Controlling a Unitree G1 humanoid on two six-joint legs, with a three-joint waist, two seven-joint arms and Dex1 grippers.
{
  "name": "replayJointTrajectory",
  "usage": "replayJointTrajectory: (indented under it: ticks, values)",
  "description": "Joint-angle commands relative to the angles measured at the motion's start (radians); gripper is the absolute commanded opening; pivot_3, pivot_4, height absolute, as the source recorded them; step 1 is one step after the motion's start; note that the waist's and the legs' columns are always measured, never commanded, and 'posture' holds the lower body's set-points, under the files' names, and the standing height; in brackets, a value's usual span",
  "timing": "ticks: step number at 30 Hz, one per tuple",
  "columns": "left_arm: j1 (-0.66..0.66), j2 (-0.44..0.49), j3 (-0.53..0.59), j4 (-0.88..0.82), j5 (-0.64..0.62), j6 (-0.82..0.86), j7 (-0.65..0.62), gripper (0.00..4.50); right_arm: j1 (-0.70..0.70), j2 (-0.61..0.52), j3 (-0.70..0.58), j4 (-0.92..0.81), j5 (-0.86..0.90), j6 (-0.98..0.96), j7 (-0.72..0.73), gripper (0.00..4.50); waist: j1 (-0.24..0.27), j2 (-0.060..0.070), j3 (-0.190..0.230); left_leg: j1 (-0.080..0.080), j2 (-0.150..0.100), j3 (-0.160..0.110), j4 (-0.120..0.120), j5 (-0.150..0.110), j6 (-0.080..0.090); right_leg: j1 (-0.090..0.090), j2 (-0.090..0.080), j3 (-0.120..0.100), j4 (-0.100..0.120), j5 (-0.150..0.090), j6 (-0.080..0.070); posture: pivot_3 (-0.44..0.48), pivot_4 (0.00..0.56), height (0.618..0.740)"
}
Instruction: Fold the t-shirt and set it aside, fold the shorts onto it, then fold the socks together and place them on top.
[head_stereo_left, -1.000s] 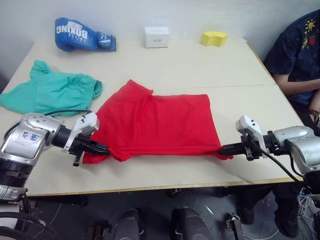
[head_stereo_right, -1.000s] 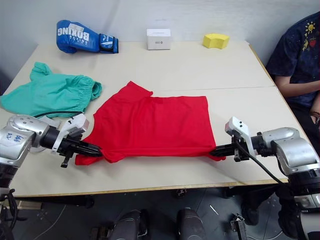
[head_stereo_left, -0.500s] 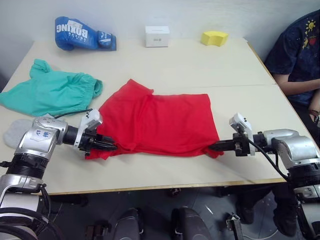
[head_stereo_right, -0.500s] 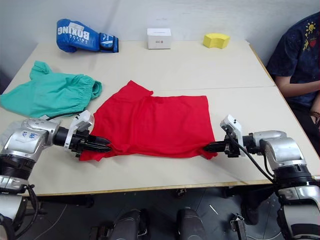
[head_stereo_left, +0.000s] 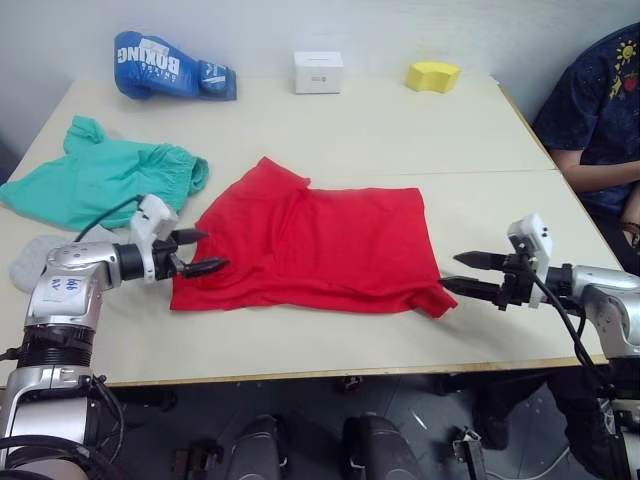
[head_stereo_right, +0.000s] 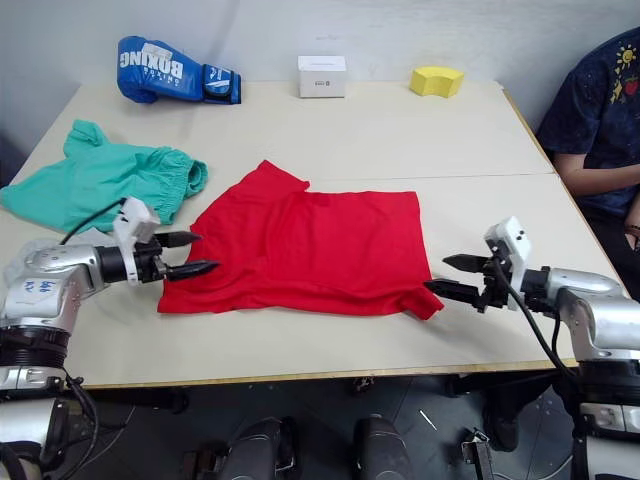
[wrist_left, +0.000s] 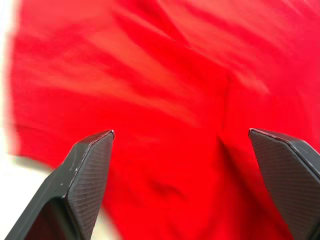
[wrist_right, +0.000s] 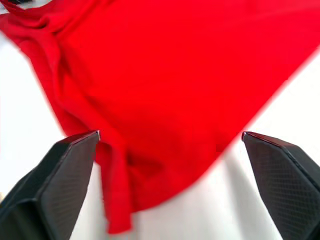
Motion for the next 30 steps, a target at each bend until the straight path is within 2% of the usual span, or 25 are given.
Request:
replayJointTrajectory:
  ticks: [1, 4, 5, 7, 9, 12, 15, 16, 18, 19, 21, 25, 30]
  values:
    - [0.024, 0.017, 0.088, -0.101, -0.091, 0.040, -0.012, 4.50, 0.028, -0.011, -0.072, -0.139, 0.088, 0.004, 0.006, 4.48, -0.002, 0.000, 0.000, 0.000, 0.000, 0.000, 0.000, 0.000, 0.000, 0.000, 0.000, 0.000, 0.000, 0.000, 0.000, 0.000, 0.150, 0.740]
    - [0.106, 0.074, 0.105, -0.233, -0.125, 0.045, -0.087, 4.50, 0.080, 0.028, -0.075, -0.311, 0.162, 0.028, -0.028, 3.95, -0.007, 0.000, 0.000, 0.000, 0.001, 0.000, -0.001, 0.000, -0.001, 0.000, 0.002, 0.001, 0.000, 0.000, 0.000, 0.000, 0.150, 0.740]
    - [0.146, 0.092, 0.100, -0.279, -0.120, 0.030, -0.104, 4.12, 0.102, 0.046, -0.057, -0.363, 0.153, -0.004, -0.041, 3.61, -0.007, 0.000, 0.000, 0.001, 0.003, 0.000, -0.001, 0.000, -0.002, 0.000, 0.002, 0.001, -0.001, 0.000, 0.000, 0.000, 0.150, 0.740]
    - [0.210, 0.107, 0.093, -0.357, -0.131, 0.032, -0.123, 3.69, 0.139, 0.078, -0.018, -0.432, 0.129, -0.052, -0.064, 2.95, -0.004, 0.000, 0.000, 0.001, 0.005, 0.000, -0.002, -0.001, -0.003, 0.000, 0.003, 0.001, -0.002, 0.000, 0.000, 0.000, 0.150, 0.740]
    - [0.302, 0.094, 0.088, -0.476, -0.152, 0.043, -0.115, 3.01, 0.181, 0.132, 0.061, -0.475, 0.047, -0.162, -0.099, 2.21, -0.003, 0.000, 0.000, 0.001, 0.005, 0.000, -0.002, -0.001, -0.004, 0.000, 0.004, 0.001, -0.002, 0.000, 0.000, 0.000, 0.150, 0.740]
    - [0.401, 0.051, 0.062, -0.596, -0.136, 0.023, -0.065, 2.05, 0.214, 0.215, 0.141, -0.478, -0.040, -0.248, -0.193, 1.17, -0.001, 0.000, 0.000, 0.001, 0.005, 0.000, -0.002, -0.002, -0.004, 0.002, 0.004, 0.001, -0.004, 0.000, 0.000, 0.000, 0.150, 0.740]
    - [0.440, 0.005, 0.011, -0.601, -0.049, -0.053, 0.013, 1.15, 0.238, 0.248, 0.226, -0.440, -0.150, -0.347, -0.236, 0.15, 0.002, 0.000, 0.000, 0.001, 0.004, -0.001, -0.001, -0.002, -0.003, 0.002, 0.003, 0.002, -0.005, 0.000, 0.000, 0.000, 0.150, 0.740]
    - [0.426, -0.016, -0.004, -0.562, 0.001, -0.103, 0.061, 0.82, 0.242, 0.262, 0.241, -0.416, -0.187, -0.381, -0.268, 0.00, 0.002, 0.000, 0.000, 0.001, 0.003, -0.001, -0.001, -0.002, -0.003, 0.003, 0.003, 0.001, -0.005, 0.000, 0.000, 0.000, 0.150, 0.740]
    - [0.374, -0.063, -0.010, -0.465, 0.071, -0.160, 0.171, 0.17, 0.253, 0.289, 0.250, -0.365, -0.223, -0.422, -0.316, 0.00, 0.004, 0.000, 0.000, 0.002, 0.003, -0.002, -0.002, -0.002, -0.003, 0.004, 0.003, 0.001, -0.006, 0.001, -0.001, 0.000, 0.150, 0.740]
    - [0.350, -0.081, -0.008, -0.424, 0.086, -0.172, 0.205, 0.02, 0.255, 0.300, 0.245, -0.342, -0.232, -0.441, -0.335, 0.00, 0.005, 0.000, 0.000, 0.002, 0.003, -0.003, -0.001, -0.002, -0.003, 0.005, 0.003, 0.001, -0.006, 0.001, -0.001, 0.000, 0.150, 0.740]
    - [0.315, -0.095, -0.013, -0.358, 0.114, -0.193, 0.240, 0.02, 0.256, 0.303, 0.229, -0.302, -0.229, -0.452, -0.340, 0.00, 0.002, 0.000, 0.000, 0.002, 0.003, -0.003, -0.001, -0.002, -0.002, 0.005, 0.003, 0.000, -0.006, 0.001, -0.001, 0.000, 0.150, 0.740]
    - [0.285, -0.072, -0.043, -0.261, 0.150, -0.227, 0.223, 0.02, 0.245, 0.223, 0.211, -0.199, -0.272, -0.507, -0.308, 0.00, -0.003, 0.000, 0.000, 0.002, 0.003, -0.001, -0.002, -0.002, -0.002, 0.005, 0.004, 0.000, -0.006, 0.001, -0.001, 0.000, 0.150, 0.740]
    - [0.223, -0.067, -0.032, -0.154, 0.170, -0.266, 0.252, 0.02, 0.185, 0.191, 0.142, -0.065, -0.278, -0.560, -0.357, 0.00, -0.002, 0.000, -0.001, 0.005, 0.004, 0.000, -0.001, -0.002, -0.002, 0.006, 0.004, 0.000, -0.006, 0.001, 0.000, 0.000, 0.150, 0.740]
